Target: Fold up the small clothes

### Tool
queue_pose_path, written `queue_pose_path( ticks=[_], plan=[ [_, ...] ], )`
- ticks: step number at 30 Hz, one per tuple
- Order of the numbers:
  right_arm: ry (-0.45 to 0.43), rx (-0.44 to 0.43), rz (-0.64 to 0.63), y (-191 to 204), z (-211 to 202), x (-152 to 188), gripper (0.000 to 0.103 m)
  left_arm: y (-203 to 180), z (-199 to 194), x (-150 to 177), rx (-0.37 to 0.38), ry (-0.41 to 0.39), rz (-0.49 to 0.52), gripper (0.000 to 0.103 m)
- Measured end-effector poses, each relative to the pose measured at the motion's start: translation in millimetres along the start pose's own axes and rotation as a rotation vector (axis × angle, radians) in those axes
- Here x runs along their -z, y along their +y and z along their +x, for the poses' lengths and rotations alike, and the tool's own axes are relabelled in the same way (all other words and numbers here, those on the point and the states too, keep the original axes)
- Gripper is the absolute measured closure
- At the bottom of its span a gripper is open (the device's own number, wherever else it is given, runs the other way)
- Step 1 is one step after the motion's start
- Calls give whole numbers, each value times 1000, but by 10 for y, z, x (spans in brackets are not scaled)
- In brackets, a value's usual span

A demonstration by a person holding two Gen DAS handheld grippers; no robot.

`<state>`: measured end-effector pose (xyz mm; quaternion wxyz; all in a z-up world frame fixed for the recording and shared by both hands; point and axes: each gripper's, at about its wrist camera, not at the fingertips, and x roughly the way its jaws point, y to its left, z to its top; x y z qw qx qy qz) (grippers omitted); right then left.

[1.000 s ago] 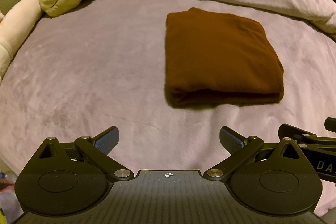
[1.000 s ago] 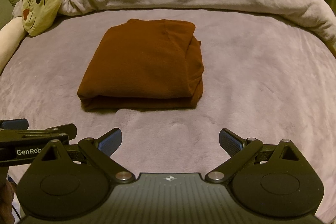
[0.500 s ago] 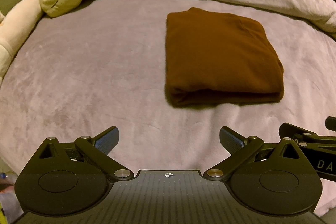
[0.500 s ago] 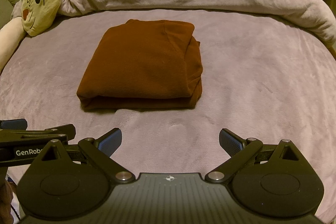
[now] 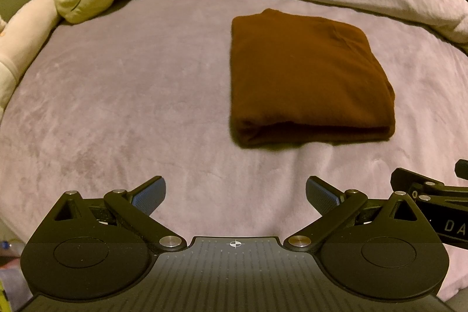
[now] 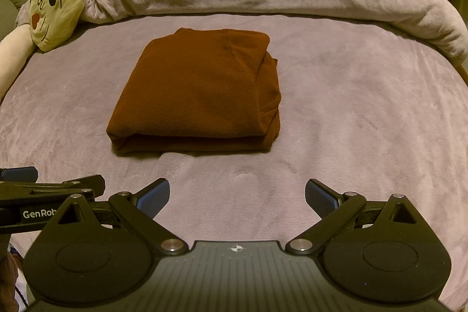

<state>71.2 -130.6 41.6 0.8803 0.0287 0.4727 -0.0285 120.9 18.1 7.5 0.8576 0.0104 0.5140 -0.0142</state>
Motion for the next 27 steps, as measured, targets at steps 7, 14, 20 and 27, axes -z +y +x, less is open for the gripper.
queue_pose_path(
  ticks=[7, 14, 20, 27],
  plan=[
    [-2, 6, 0, 11, -17, 3, 4, -5, 0, 3, -1, 1, 1, 0],
    [-7, 12, -4, 11, -48, 2, 4, -20, -6, 9, -6, 4, 3, 0],
    [-10, 18, -5, 30, -63, 1, 4, -25, -9, 9, -6, 4, 4, 0],
    [-12, 21, -8, 33, -68, -7, 4, -32, -6, 2, -7, 10, 11, 0]
  ],
)
